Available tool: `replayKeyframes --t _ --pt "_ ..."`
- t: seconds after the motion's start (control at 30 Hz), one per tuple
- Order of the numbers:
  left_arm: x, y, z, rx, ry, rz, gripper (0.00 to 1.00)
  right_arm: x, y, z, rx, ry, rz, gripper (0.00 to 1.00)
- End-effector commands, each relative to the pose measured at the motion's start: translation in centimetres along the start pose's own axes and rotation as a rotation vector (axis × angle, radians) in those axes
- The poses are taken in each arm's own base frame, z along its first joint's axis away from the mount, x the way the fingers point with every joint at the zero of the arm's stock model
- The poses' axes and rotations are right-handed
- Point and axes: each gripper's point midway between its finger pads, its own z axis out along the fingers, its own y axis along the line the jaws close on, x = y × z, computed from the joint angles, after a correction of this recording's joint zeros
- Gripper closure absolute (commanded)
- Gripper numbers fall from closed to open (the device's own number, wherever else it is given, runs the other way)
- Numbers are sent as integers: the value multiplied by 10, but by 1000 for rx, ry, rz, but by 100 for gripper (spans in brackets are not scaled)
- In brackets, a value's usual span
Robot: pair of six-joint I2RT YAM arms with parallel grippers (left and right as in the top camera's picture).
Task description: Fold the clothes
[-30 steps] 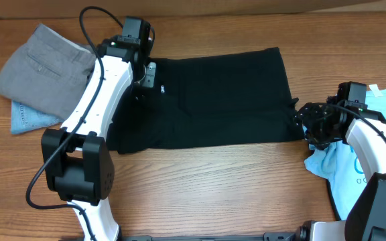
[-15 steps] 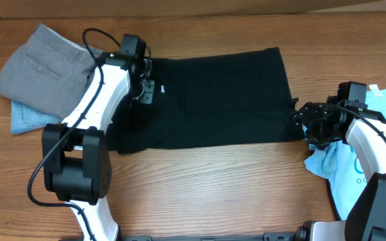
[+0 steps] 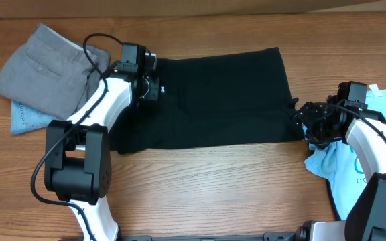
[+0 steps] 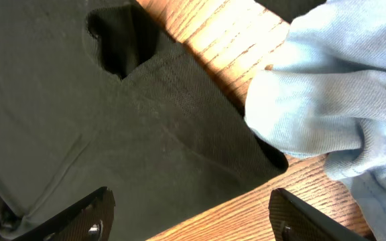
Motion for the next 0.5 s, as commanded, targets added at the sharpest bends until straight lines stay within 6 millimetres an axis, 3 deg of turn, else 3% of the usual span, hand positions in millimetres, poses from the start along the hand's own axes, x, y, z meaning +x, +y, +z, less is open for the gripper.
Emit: replayKeyframes --t 0.0,0.1,0.27,0.47 --pt "-33 -1 -24 14 -50 -34 91 -7 5 -4 -8 -20 -14 23" --pt "-43 1 -57 1 -8 -18 75 -7 4 -4 -9 -21 -12 23" --pt "-29 26 -107 -135 130 -32 65 -13 -1 -6 -9 -35 7 21" --pt "15 45 -113 -168 306 -101 64 -13 -1 -8 -34 -19 28 21"
